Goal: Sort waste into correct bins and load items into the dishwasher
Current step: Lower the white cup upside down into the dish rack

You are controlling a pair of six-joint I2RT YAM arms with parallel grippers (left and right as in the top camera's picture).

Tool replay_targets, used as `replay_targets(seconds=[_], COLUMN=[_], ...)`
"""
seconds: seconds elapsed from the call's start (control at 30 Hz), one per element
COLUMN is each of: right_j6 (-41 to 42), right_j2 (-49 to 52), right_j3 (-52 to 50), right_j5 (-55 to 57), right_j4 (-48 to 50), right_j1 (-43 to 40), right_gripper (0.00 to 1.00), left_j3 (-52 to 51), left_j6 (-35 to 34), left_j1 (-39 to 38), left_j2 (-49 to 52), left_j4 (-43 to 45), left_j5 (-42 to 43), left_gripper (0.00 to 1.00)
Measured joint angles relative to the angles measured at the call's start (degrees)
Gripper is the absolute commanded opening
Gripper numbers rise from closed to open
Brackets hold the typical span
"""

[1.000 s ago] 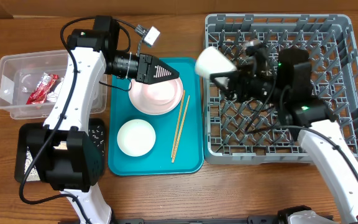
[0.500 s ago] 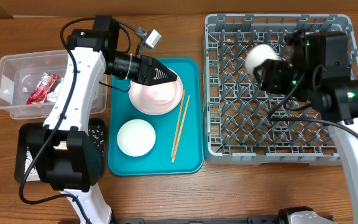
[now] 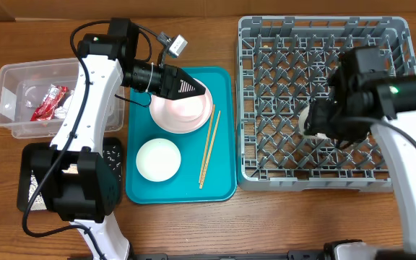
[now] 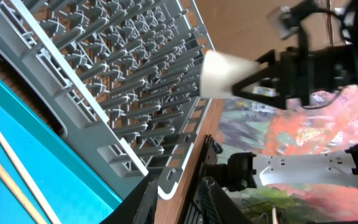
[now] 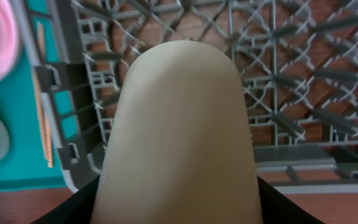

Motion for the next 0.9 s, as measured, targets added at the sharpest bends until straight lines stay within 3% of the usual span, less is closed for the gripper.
replay_targets(seconds=[0.1,0.9], right_j6=[0.0,-1.3], right_j2=[3.1,9.2], right_j3=[0.0,0.0], right_j5=[0.2,1.5], right_j4=[-1.3,-3.2], right_j1=[0.0,0.0], right_gripper=[0.18,0.19], left_j3=[0.0,0.0], left_j6=[0.0,0.0], left_j1=[0.0,0.0], left_j2=[0.0,0.0], left_j4=[-0.2,-1.4], left_j5=[-0.2,-1.7], left_gripper=[0.27,0.28])
